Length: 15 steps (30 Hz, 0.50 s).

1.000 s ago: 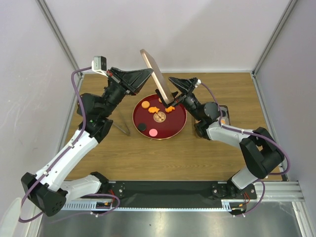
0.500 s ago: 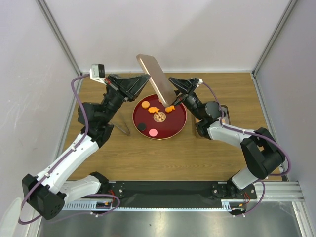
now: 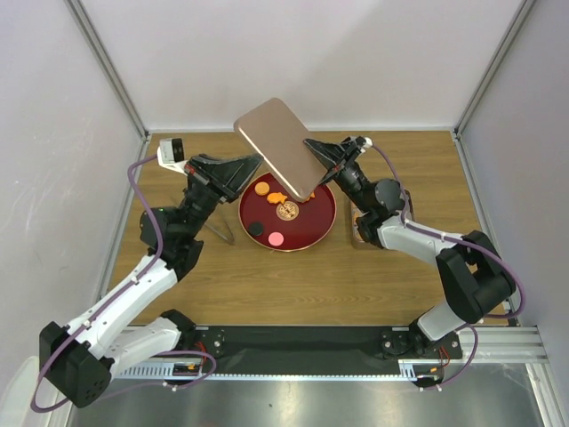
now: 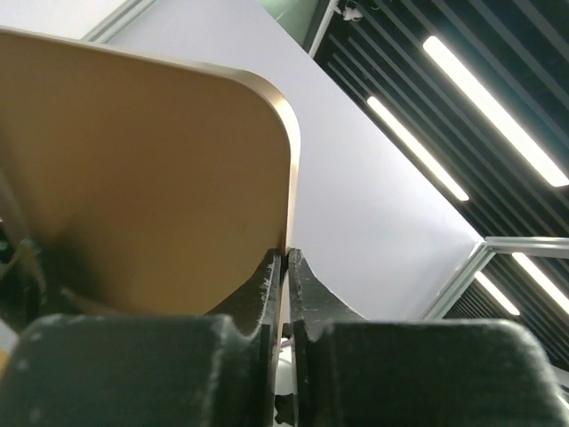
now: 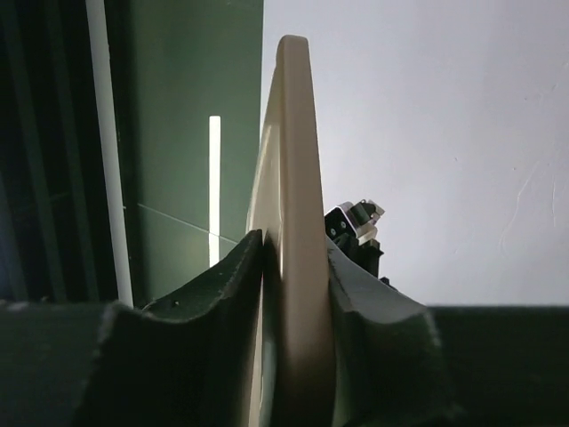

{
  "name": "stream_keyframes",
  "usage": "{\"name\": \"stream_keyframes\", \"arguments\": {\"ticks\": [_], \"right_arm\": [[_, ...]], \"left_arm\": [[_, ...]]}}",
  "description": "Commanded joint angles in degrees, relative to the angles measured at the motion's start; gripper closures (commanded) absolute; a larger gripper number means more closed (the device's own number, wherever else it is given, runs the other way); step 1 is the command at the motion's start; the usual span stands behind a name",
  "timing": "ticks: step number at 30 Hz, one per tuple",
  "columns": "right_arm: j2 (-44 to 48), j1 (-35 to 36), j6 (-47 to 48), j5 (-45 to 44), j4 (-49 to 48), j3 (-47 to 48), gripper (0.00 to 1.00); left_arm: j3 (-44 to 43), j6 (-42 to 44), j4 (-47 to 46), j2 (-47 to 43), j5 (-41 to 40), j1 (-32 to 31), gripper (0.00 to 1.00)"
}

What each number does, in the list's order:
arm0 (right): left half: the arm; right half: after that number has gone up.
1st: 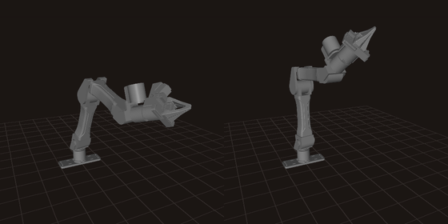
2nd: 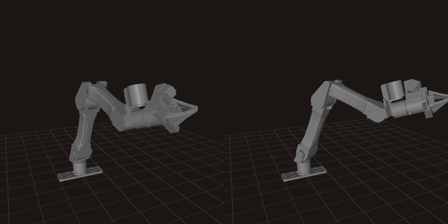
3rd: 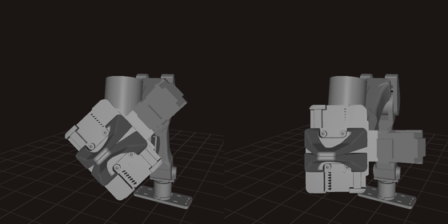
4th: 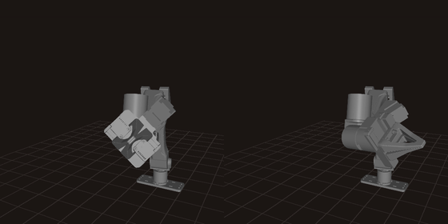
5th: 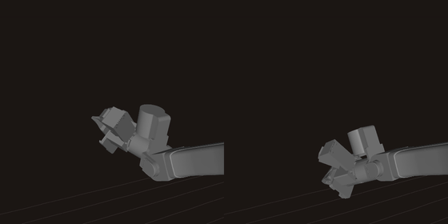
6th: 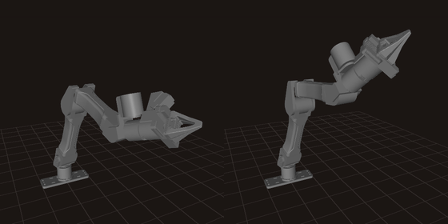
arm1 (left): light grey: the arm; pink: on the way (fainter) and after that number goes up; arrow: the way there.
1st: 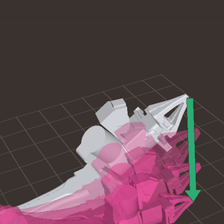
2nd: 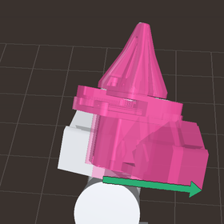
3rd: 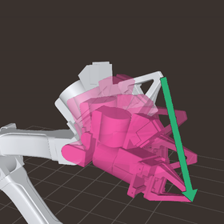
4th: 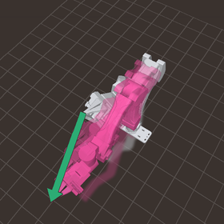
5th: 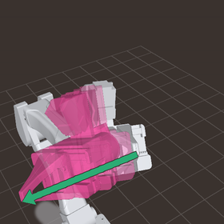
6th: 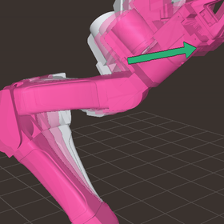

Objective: Pack the cookies

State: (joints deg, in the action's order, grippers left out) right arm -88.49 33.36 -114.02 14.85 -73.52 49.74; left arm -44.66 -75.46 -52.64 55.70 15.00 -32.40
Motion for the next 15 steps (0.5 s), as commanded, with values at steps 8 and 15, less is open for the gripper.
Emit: {"name": "stream_keyframes", "arguments": {"ticks": [8,15], "right_arm": [[3.06,-0.76,-1.03,1.32,-16.31,4.76,0.77],[6.30,-1.11,4.41,2.20,-10.88,4.23,0.84]], "left_arm": [[1.69,7.34,9.47,-2.70,-0.50,-0.38,0.68],[-1.47,8.40,15.46,-1.30,-1.91,-0.38,0.51]]}}
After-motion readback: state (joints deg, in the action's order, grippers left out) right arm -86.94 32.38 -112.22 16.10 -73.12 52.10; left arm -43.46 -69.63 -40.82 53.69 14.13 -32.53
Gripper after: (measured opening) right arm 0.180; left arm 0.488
